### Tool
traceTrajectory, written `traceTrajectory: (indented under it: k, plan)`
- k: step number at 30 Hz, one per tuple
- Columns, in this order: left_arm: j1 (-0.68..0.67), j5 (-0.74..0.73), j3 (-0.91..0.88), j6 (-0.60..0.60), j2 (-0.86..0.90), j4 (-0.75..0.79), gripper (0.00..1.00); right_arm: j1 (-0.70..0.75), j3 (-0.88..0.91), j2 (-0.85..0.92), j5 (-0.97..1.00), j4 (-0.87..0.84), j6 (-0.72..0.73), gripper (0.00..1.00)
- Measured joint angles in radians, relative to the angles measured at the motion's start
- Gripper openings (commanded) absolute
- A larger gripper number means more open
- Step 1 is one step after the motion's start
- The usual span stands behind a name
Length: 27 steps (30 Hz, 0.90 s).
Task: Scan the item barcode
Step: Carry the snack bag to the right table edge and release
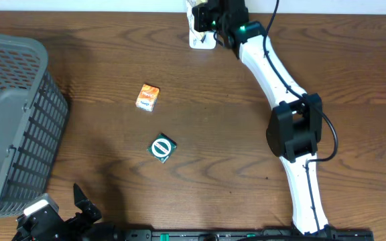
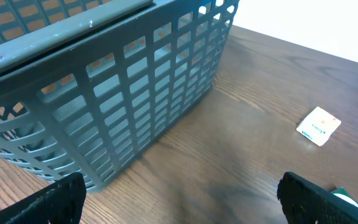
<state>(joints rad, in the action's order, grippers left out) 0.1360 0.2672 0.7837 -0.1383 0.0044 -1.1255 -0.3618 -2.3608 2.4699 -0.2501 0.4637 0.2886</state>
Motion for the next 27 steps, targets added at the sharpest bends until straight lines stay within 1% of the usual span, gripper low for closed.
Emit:
traceTrajectory:
  k: [3,6,10,13,16,19,22,26,27]
  plan:
    - [0.000,0.000,0.000,0.000,0.000,0.000,0.98,0.023,-0.092,-0.001,-0.002,0.187,-0.008,0.01]
    - [0.000,0.000,0.000,0.000,0.000,0.001,0.98,0.077,-0.148,-0.013,-0.005,0.361,-0.019,0.01]
    - [0.000,0.000,0.000,0.000,0.000,0.000,0.98,0.213,-0.161,-0.055,0.043,0.547,-0.027,0.01]
    - [0.000,0.000,0.000,0.000,0.000,0.000,0.98,0.340,-0.164,-0.072,0.159,0.622,-0.030,0.01]
    - [0.000,0.000,0.000,0.000,0.000,0.000,0.98,0.461,-0.138,-0.076,0.338,0.619,-0.024,0.01]
    - [0.000,0.000,0.000,0.000,0.000,0.000,0.98,0.582,-0.040,-0.079,0.506,0.528,-0.023,0.01]
    - [0.000,0.000,0.000,0.000,0.000,0.000,0.98,0.671,0.070,-0.079,0.586,0.460,-0.043,0.01]
    - [0.000,0.000,0.000,0.000,0.000,0.000,0.98,0.758,0.211,-0.079,0.624,0.417,-0.058,0.04]
    - [0.000,0.000,0.000,0.000,0.000,0.000,0.98,0.775,0.235,-0.079,0.626,0.418,-0.058,0.12]
